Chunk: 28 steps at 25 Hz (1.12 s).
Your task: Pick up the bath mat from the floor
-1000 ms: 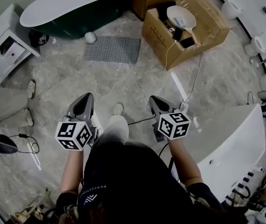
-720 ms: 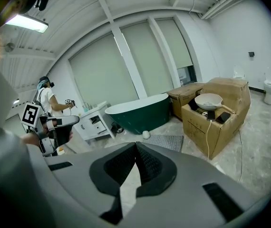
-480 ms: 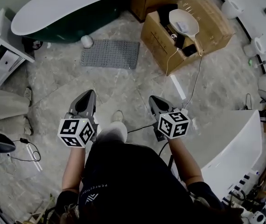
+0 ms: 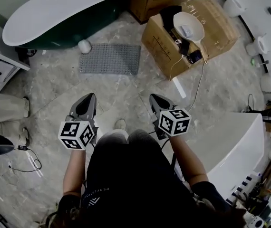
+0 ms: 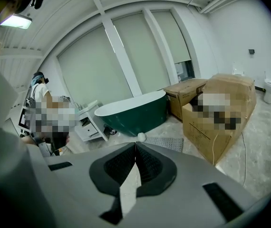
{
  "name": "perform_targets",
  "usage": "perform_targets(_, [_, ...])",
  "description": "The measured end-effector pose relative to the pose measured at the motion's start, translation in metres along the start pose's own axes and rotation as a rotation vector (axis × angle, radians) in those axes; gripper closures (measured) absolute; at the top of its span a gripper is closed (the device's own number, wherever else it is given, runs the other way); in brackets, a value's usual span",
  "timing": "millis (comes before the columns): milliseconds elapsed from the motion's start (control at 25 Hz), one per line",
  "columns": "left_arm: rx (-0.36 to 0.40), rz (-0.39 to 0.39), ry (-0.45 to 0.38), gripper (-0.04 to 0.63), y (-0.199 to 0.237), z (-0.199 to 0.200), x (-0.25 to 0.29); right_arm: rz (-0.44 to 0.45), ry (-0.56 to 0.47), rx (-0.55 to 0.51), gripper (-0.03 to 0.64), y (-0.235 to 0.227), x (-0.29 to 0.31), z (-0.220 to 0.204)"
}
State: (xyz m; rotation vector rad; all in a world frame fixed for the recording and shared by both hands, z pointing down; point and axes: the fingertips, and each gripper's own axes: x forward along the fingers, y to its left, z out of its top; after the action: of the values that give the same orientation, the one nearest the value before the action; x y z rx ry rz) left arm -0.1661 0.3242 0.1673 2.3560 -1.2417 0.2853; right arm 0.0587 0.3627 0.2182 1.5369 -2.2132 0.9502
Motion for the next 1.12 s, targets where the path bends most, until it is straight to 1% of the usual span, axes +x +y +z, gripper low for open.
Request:
perform_targets(240, [-0.006, -0.011, 0.001, 0.589, 0.014, 0.007, 0.028, -0.016, 0.02, 0.011, 0.617, -0.018, 0.021, 0.014])
perform_targets(520, [-0.011, 0.015, -0.006, 0.588, 0.034, 0.012, 0.058, -0.023, 0.048, 0.023, 0.617, -0.047, 0.065, 0.025])
perform_targets(720, [-0.004, 0.029, -0.013, 0.588, 0.048, 0.016, 0.097, -0.016, 0.071, 0.024, 0.617, -0.071, 0.107, 0.04])
perform_targets(920, [-0.023, 0.071, -0.023, 0.588, 0.066, 0.024, 0.139, -0.024, 0.108, 0.031, 0.615, -0.105, 0.146, 0.055])
perform_targets(960, [-0.028, 0.078, -0.021, 0.588, 0.069, 0.026, 0.149, -0.028, 0.119, 0.032, 0.61, -0.113, 0.155, 0.058])
perform_targets(1000, [-0.033, 0.082, -0.017, 0.588, 0.072, 0.028, 0.159, -0.032, 0.131, 0.034, 0.587, -0.122, 0.163, 0.06])
perform_targets(1120, [-0.045, 0.075, 0.009, 0.588, 0.075, 0.029, 0.189, -0.039, 0.169, 0.046, 0.584, -0.143, 0.186, 0.064])
